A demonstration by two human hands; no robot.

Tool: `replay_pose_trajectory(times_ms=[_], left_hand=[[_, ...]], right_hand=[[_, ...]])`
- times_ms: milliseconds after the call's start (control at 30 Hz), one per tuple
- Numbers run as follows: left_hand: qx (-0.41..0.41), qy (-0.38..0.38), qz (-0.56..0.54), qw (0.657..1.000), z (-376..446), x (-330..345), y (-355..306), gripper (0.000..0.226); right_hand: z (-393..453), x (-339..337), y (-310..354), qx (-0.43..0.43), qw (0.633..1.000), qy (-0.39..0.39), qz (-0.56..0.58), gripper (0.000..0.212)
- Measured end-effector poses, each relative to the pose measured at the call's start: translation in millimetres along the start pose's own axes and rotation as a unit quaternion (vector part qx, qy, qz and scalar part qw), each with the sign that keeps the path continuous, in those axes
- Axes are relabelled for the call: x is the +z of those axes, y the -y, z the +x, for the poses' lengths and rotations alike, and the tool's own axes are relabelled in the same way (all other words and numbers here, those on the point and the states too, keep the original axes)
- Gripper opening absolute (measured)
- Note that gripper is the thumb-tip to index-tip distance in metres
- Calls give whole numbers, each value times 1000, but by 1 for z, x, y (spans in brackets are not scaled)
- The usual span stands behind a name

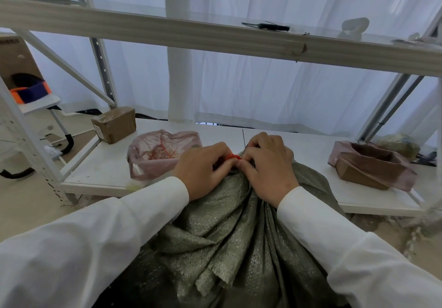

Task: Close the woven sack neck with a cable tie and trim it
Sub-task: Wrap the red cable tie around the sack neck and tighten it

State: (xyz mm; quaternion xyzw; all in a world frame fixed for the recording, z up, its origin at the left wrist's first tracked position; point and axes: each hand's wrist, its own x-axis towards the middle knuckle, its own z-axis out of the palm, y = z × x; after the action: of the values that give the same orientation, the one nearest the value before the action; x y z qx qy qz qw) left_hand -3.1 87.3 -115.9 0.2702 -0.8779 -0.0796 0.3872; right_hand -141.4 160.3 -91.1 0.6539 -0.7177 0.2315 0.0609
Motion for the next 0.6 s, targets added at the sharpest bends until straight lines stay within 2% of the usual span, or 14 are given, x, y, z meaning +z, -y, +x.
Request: replay_pose_trajectory(times_ms=[200, 267, 333, 433, 533, 600], left_hand=[[-7, 9, 4, 1000, -6, 0, -7, 37], [-60, 20, -21, 998, -4, -1, -10, 34], [-139, 16, -118, 983, 0, -3, -14, 39], [-265, 36, -253, 930, 9, -5, -16, 44], [-383, 82, -388, 834, 18, -9, -11, 60], [-405, 121, -393, 817, 20, -6, -2, 52]], right_hand=[[-1, 3, -4, -10, 999, -40, 10, 20], [0, 3, -3, -11, 999, -48, 6, 19], [0, 4, 0, -8, 999, -48, -3, 21], [2, 5, 2, -3, 999, -53, -4, 27], [2, 4, 2, -5, 999, -50, -9, 30], [1, 5, 3, -13, 999, -48, -14, 32]])
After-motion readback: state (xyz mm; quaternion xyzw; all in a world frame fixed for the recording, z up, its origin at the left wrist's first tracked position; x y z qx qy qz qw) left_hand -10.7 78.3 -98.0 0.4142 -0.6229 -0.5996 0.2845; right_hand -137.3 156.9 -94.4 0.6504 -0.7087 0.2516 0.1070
